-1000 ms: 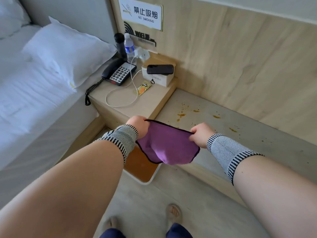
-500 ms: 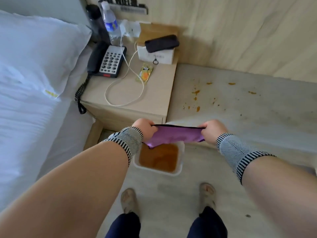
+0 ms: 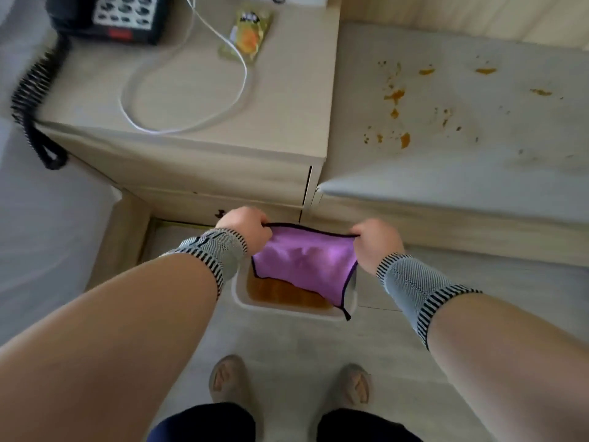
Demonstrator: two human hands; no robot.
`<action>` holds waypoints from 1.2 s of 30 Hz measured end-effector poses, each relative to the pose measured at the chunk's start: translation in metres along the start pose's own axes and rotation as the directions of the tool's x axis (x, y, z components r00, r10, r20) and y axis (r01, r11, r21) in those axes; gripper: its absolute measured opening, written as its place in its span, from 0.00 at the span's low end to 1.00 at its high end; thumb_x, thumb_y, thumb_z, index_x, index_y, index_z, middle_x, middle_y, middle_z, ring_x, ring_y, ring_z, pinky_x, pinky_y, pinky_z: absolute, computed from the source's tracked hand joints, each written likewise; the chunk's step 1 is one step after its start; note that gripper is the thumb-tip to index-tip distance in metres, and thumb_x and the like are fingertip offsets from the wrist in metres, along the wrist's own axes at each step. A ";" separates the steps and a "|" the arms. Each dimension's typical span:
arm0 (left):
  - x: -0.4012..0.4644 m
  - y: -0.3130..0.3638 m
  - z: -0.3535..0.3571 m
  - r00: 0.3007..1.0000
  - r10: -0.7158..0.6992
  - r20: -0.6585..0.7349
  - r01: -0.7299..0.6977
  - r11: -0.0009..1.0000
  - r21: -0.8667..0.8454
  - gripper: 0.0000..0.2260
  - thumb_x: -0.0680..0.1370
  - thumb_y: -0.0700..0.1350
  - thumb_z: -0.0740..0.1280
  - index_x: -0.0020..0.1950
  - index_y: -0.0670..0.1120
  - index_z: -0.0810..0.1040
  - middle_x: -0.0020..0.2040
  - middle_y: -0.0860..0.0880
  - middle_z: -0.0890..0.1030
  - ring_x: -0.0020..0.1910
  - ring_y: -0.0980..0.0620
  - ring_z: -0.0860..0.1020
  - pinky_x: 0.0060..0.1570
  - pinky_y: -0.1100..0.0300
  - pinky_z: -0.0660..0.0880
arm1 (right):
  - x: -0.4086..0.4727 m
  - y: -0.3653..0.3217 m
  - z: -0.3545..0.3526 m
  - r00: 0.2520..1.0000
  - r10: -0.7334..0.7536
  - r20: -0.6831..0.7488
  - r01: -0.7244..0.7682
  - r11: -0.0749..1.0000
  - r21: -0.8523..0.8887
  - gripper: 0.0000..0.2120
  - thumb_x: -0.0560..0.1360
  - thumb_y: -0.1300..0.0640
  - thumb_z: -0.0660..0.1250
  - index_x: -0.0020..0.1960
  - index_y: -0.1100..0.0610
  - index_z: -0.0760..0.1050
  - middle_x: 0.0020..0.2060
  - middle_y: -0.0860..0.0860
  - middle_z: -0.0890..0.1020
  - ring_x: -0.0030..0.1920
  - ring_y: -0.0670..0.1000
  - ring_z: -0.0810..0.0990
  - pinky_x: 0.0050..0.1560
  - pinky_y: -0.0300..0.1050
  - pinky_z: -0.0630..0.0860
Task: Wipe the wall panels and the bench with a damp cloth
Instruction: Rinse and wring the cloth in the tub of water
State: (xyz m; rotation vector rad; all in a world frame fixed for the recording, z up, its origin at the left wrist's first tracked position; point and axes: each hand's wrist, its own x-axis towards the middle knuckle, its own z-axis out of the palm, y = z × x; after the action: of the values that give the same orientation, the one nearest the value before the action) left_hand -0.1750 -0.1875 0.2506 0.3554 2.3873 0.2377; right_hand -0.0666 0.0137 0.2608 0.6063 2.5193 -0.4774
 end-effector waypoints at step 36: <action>0.244 -0.024 0.275 0.869 -0.052 0.491 0.494 0.080 -0.866 0.19 0.79 0.56 0.66 0.50 0.39 0.81 0.46 0.38 0.83 0.47 0.41 0.80 0.44 0.48 0.78 | 0.219 0.001 0.292 0.986 0.160 -0.044 -0.022 0.387 0.922 0.17 0.80 0.51 0.58 0.36 0.58 0.73 0.37 0.57 0.80 0.42 0.57 0.81 0.47 0.54 0.81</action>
State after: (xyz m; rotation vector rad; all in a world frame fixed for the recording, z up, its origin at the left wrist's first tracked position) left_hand -0.1701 -0.1124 -0.1101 -0.6978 1.3603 1.3828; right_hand -0.1236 -0.0419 -0.0952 1.1815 2.0740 -1.9266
